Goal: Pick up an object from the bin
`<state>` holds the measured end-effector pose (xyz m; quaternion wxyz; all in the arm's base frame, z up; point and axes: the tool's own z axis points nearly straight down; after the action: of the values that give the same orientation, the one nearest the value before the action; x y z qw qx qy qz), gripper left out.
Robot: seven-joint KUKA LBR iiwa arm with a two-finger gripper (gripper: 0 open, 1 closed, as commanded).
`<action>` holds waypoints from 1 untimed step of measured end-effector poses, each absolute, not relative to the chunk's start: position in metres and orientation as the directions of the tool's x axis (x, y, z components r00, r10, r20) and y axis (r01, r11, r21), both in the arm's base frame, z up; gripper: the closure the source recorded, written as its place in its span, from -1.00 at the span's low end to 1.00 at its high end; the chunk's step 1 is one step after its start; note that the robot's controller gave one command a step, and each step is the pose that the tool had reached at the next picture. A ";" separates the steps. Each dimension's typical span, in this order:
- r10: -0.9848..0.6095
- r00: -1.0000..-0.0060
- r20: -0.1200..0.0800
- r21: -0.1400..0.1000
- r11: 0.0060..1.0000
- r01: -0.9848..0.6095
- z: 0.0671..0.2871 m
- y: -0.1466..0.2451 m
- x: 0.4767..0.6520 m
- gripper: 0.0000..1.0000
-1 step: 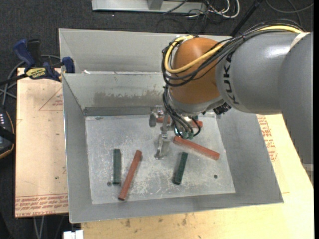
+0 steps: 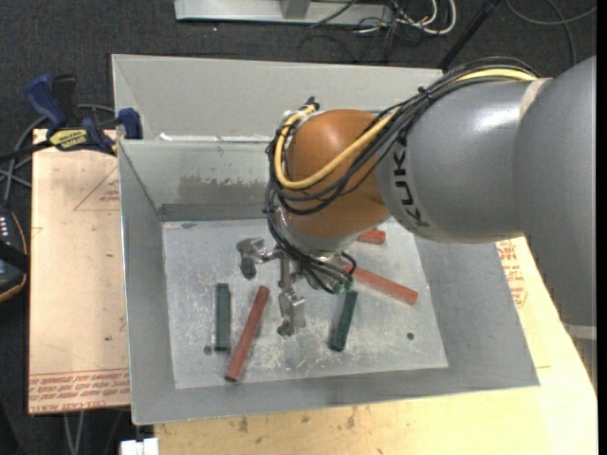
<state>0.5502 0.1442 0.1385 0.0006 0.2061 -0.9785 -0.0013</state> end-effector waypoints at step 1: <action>-0.854 -0.520 -0.002 0.002 0.520 -0.854 0.069 0.189 0.540 -1.00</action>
Offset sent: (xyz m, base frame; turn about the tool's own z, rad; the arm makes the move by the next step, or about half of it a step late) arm -0.0102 0.0435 -0.0685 -0.6099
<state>0.5396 0.1892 0.0692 -0.0003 0.4897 -0.8719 -0.0013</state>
